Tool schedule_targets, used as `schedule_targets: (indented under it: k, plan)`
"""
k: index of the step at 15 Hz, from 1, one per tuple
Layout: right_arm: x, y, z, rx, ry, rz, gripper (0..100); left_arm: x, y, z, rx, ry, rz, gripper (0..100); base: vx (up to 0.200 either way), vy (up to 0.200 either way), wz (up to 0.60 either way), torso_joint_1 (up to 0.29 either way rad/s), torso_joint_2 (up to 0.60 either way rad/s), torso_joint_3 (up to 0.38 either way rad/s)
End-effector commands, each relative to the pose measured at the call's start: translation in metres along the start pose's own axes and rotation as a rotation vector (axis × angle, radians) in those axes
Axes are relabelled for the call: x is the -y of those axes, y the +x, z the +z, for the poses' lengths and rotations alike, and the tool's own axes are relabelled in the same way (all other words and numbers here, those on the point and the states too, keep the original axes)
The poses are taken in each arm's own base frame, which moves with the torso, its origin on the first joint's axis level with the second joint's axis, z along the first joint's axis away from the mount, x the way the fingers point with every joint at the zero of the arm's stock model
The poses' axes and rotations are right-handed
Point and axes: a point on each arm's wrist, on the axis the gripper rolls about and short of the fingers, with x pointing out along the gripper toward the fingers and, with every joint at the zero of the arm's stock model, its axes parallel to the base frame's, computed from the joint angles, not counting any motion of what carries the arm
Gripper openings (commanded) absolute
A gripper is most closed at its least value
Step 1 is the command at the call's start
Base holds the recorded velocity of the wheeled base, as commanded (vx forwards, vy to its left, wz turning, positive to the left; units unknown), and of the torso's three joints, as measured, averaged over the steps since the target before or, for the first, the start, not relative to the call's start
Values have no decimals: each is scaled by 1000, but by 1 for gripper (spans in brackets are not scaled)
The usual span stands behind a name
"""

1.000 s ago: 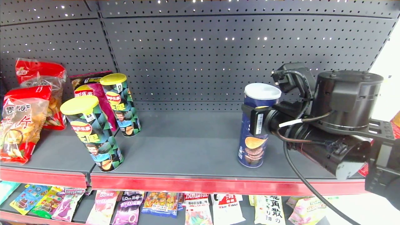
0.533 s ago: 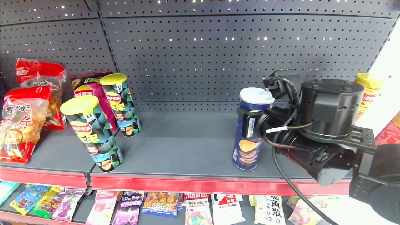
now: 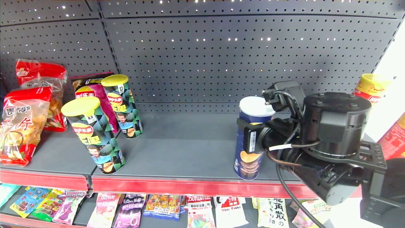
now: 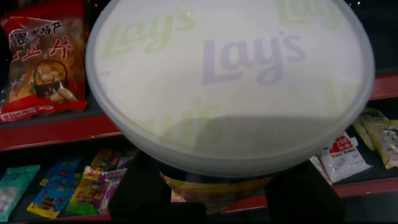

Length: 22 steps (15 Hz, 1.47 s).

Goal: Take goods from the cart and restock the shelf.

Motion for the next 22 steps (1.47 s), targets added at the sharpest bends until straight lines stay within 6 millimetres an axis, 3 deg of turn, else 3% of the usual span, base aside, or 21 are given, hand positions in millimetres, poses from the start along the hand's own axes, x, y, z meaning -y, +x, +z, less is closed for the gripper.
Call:
schedule_targets:
  k: [1, 22]
  plan:
    - [0, -2, -1, -3, -5, 0, 0, 0, 0, 0, 1, 0, 1, 0, 0, 0, 0, 0, 0, 0]
    - [-3, -7, -12, -36, -64, 6, 0, 0, 0, -2, 2, 0, -1, 0, 0, 0, 0, 0, 0, 0]
